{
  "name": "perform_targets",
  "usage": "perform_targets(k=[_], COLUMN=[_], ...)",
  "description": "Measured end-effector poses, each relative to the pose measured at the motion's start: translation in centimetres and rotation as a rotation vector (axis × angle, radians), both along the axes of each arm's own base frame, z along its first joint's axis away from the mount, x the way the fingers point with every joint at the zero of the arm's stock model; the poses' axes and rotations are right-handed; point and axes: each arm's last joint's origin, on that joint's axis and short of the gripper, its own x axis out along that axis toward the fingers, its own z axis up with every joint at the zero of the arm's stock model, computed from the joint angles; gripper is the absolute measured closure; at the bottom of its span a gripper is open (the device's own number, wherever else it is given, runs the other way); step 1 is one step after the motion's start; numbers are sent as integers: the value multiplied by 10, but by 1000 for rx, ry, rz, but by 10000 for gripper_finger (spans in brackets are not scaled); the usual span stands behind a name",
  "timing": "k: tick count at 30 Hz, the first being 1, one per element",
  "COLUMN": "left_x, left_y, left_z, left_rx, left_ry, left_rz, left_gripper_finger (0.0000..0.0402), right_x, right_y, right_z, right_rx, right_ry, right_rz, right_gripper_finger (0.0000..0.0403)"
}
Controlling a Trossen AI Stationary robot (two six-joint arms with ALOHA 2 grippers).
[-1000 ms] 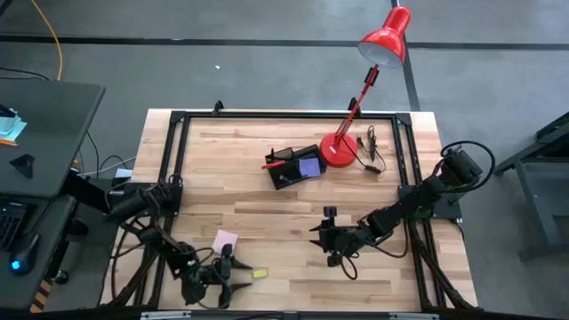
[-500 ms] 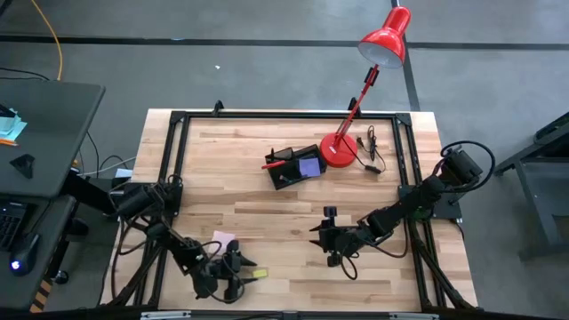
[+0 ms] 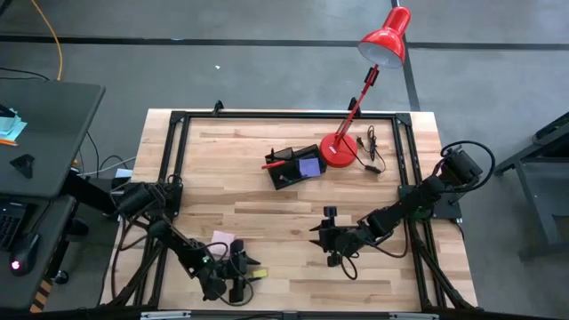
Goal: Pick and place office supplies into organizer
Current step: Put the yellow eraser into the black desk organizer
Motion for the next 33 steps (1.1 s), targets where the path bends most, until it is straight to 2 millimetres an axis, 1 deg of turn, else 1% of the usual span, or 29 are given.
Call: perform_targets(k=[10, 16, 20, 22, 24, 30, 31, 33], left_x=[-2, -3, -3, -3, -3, -2, -2, -2], left_y=[2, 3, 3, 3, 4, 5, 4, 5], left_z=[-3, -10, -12, -13, -13, -13, -12, -12], left_rx=[15, 88, 103, 97, 92, 105, 105, 107], left_ry=[41, 43, 32, 27, 14, 3, 1, -1], left_rz=[0, 1, 9, 19, 41, 47, 49, 52], left_gripper_finger=[192, 193, 197, 212, 239, 365, 372, 372], right_x=[0, 0, 0, 0, 0, 0, 0, 0], right_y=[0, 0, 0, 0, -1, -1, -1, -1], right_z=[0, 0, 0, 0, 0, 0, 0, 0], right_rx=[-10, -12, -23, -28, -37, -47, -47, -47], right_ry=[0, 2, 5, 2, -1, -4, -4, -3], right_rz=[2, 1, 7, 2, -7, -12, -12, -12], right_gripper_finger=[263, 263, 263, 263, 263, 263, 263, 263])
